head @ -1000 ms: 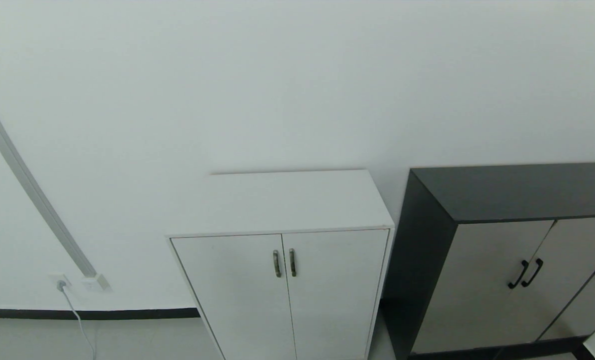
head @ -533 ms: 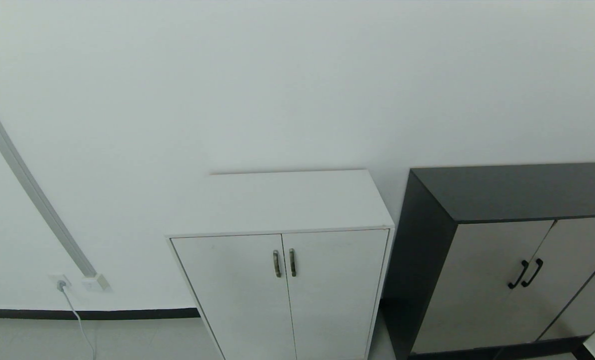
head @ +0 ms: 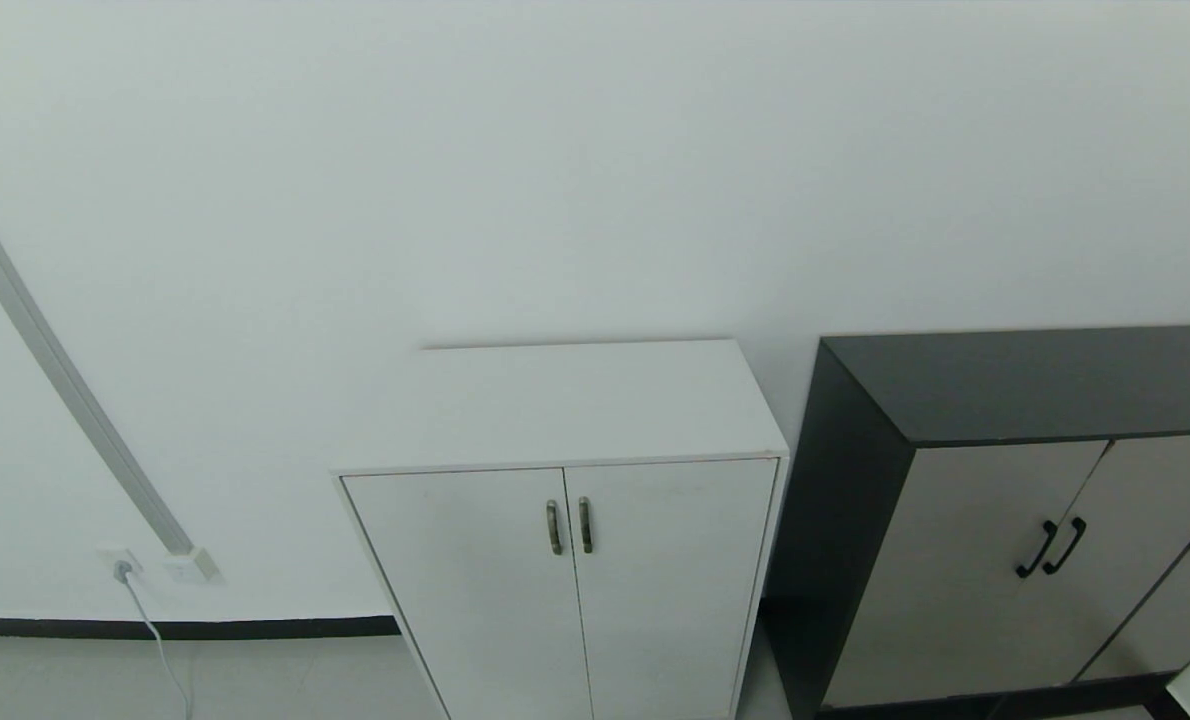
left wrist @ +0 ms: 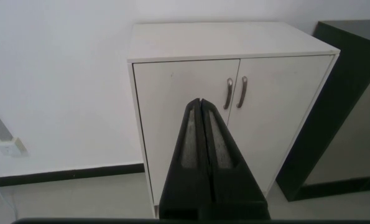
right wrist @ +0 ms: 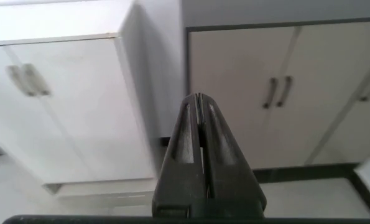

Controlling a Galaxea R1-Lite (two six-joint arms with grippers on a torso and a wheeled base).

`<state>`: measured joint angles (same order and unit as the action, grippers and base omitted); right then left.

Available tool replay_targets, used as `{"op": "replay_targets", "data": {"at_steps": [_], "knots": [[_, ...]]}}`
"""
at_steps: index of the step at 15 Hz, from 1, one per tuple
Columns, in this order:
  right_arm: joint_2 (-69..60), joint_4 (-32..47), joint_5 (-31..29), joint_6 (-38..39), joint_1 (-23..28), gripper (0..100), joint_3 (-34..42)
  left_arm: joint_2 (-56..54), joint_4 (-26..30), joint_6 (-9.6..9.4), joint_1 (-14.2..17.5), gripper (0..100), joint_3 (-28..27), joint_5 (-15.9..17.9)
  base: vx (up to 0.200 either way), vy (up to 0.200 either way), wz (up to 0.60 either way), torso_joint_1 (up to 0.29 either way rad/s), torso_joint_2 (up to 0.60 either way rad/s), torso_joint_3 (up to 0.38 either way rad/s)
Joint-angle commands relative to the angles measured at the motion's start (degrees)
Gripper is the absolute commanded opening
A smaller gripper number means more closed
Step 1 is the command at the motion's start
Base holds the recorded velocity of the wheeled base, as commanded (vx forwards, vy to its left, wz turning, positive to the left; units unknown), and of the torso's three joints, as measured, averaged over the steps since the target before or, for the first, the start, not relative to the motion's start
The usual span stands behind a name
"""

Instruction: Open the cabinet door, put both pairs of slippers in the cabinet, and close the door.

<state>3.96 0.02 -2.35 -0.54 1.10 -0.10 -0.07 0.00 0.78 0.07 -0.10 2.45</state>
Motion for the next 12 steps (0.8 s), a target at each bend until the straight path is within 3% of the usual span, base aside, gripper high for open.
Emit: {"op": "replay_targets", "data": {"at_steps": [1,12], "knots": [[-1.5,-0.11,0.07,0.89,0.13,0,0.1,0.07,0.0,0.01,0.01,0,0.01,0.01,0.0,0.0,0.0,0.0,0.0,0.0],[-3.96,-0.64,-2.13,5.37,-1.01,0,0.1,0.07,0.0,-0.16,0.01,0,0.01,0.01,0.0,0.0,0.0,0.0,0.0,0.0]]}}
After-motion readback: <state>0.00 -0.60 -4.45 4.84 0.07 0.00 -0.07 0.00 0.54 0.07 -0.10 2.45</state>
